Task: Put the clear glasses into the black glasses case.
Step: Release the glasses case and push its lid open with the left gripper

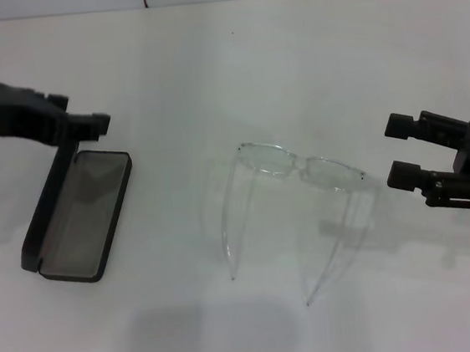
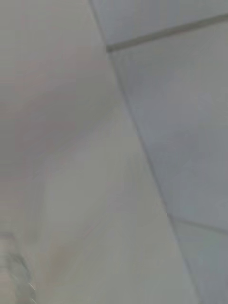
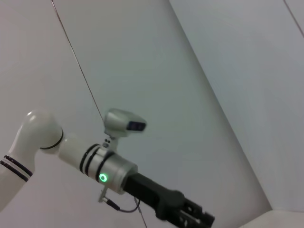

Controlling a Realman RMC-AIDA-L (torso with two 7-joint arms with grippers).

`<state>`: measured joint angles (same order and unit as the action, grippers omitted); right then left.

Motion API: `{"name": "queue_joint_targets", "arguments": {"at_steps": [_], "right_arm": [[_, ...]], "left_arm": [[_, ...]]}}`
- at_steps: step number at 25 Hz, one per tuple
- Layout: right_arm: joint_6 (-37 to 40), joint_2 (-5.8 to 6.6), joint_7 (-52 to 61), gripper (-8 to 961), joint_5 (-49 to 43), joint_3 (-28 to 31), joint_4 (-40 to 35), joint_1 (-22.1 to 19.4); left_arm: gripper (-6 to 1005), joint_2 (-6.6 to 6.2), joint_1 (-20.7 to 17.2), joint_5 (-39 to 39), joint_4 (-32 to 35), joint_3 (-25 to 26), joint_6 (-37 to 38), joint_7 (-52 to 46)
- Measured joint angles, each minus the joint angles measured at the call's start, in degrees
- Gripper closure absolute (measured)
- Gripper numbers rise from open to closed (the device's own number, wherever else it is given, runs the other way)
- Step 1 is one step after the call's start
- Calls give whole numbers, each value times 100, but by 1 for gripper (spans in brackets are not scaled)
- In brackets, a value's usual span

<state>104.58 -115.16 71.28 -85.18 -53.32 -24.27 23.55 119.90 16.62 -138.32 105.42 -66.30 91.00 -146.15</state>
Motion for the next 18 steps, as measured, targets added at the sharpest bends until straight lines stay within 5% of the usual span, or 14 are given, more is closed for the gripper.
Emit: {"name": "queue_joint_targets", "arguments": {"at_steps": [8, 18], "right_arm": [[-97, 15, -31, 85, -29, 4, -9, 42], [-162, 19, -50, 85, -43, 7, -16, 59]], "left_arm": [[393, -5, 21, -1682, -51, -1292, -353, -889], [427, -13, 451, -2155, -1141, -1401, -561, -1048]]}}
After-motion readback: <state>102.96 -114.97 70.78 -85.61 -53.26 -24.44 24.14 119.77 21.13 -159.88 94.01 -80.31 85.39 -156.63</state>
